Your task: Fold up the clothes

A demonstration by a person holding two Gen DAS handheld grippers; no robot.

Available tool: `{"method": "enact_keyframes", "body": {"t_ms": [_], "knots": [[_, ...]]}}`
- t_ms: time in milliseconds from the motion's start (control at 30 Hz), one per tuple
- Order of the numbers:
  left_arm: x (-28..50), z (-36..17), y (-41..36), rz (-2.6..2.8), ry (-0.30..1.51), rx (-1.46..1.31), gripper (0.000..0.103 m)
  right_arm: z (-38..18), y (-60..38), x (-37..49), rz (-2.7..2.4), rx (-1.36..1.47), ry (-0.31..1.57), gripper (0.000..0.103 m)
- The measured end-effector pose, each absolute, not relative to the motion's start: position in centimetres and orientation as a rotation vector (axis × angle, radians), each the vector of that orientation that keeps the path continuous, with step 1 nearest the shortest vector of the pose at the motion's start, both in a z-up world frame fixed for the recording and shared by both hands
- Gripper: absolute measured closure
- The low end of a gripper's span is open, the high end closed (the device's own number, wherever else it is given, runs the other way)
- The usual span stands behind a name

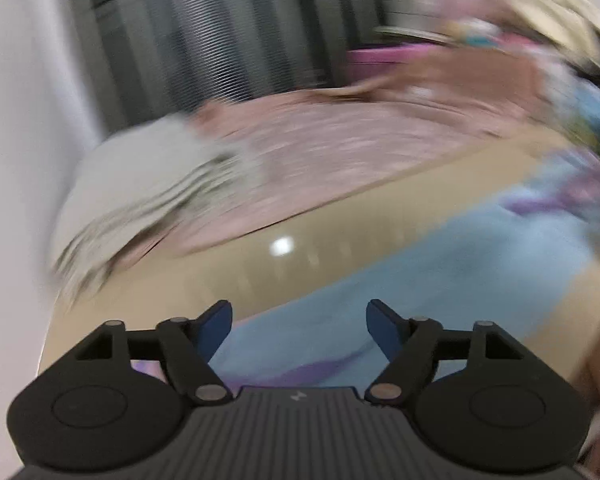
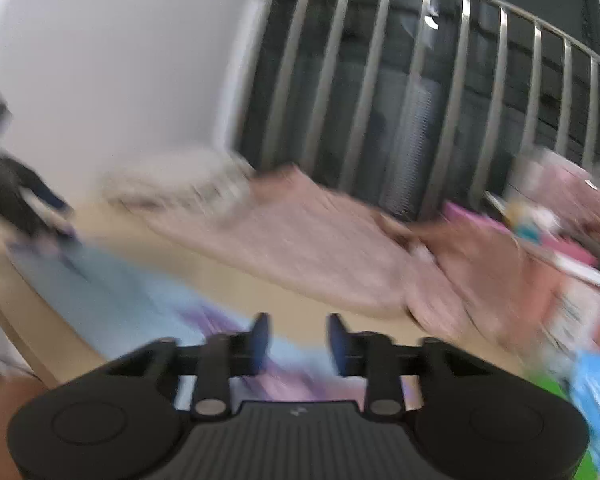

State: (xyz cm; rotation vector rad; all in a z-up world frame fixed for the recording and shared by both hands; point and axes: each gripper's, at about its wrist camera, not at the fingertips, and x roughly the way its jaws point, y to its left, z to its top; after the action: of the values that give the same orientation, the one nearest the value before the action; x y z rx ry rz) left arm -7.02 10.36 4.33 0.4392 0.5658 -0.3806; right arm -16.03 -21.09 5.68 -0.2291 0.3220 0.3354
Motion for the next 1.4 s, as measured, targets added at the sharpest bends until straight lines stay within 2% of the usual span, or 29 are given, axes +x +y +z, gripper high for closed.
{"method": "enact_keyframes", "body": {"t_ms": [33, 133, 200, 233, 267, 300, 333, 433, 500, 567, 633, 700, 767, 867, 967, 1067, 1200, 1333, 1367, 1400], "knots": [[-6.9, 3.9, 9.5, -0.414, 0.576, 0.474, 0.027, 6.0, -20.1, -14.9, 0.416, -0.239, 0.349, 0.05], [-5.5, 2.5, 8.3, -0.471, 0.629, 0.495, 0.031, 5.1, -16.9, -10.8, 0.587, -0.28, 0.429, 0.052], [-4.8, 2.2, 8.6, -0.497, 0.658, 0.469, 0.042, 4.0, -15.2, -7.9, 0.632, -0.269, 0.498, 0.056], [-4.5, 2.1, 8.9, -0.508, 0.671, 0.451, 0.045, 3.5, -14.5, -6.7, 0.65, -0.254, 0.534, 0.063], [-4.3, 2.1, 9.2, -0.509, 0.686, 0.427, 0.05, 3.0, -14.1, -5.8, 0.67, -0.233, 0.556, 0.087], [-4.1, 2.1, 9.5, -0.507, 0.7, 0.405, 0.055, 2.5, -13.6, -5.1, 0.679, -0.219, 0.582, 0.1], [-4.1, 2.1, 9.8, -0.495, 0.71, 0.39, 0.056, 2.2, -13.2, -5.1, 0.671, -0.229, 0.603, 0.101], [-3.9, 2.1, 11.2, -0.453, 0.731, 0.352, 0.053, 2.1, -12.7, -8.7, 0.712, -0.351, 0.535, 0.101], [-3.8, 2.2, 12.5, -0.448, 0.758, 0.31, 0.041, 1.6, -12.8, -10.4, 0.728, -0.386, 0.548, 0.101], [-3.8, 2.9, 13.8, -0.478, 0.768, 0.238, 0.041, 1.7, -13.1, -11.2, 0.729, -0.383, 0.558, 0.101], [-4.0, 3.9, 14.8, -0.514, 0.756, 0.154, 0.04, 2.2, -13.7, -11.6, 0.727, -0.353, 0.558, 0.094], [-4.1, 5.1, 15.4, -0.499, 0.708, 0.074, 0.026, 3.5, -14.6, -11.6, 0.735, -0.274, 0.512, 0.074], [-3.6, 5.2, 14.9, -0.423, 0.697, 0.077, 0.025, 4.2, -15.3, -11.0, 0.716, -0.184, 0.472, 0.07], [-2.6, 3.4, 12.9, -0.328, 0.759, 0.181, 0.025, 3.1, -15.4, -8.9, 0.553, -0.138, 0.535, 0.072], [-3.8, 2.2, 11.5, -0.288, 0.745, 0.294, 0.023, 1.2, -15.2, -9.2, 0.498, -0.258, 0.615, 0.08], [-5.2, 2.0, 11.5, -0.257, 0.741, 0.276, 0.017, 2.0, -17.5, -10.7, 0.485, -0.189, 0.606, 0.078], [-5.9, 2.0, 11.5, -0.204, 0.734, 0.261, 0.016, 3.2, -21.3, -9.9, 0.271, -0.092, 0.555, 0.07], [-6.0, 1.9, 11.5, -0.166, 0.734, 0.255, 0.015, 1.8, -23.3, -7.3, 0.017, -0.136, 0.593, 0.071], [-6.1, 1.9, 11.6, -0.157, 0.735, 0.253, 0.014, 1.3, -23.3, -7.0, 0.015, -0.142, 0.625, 0.083], [-6.2, 1.9, 11.7, -0.148, 0.737, 0.25, 0.013, 1.0, -23.5, -7.1, 0.025, -0.124, 0.644, 0.099]]}}
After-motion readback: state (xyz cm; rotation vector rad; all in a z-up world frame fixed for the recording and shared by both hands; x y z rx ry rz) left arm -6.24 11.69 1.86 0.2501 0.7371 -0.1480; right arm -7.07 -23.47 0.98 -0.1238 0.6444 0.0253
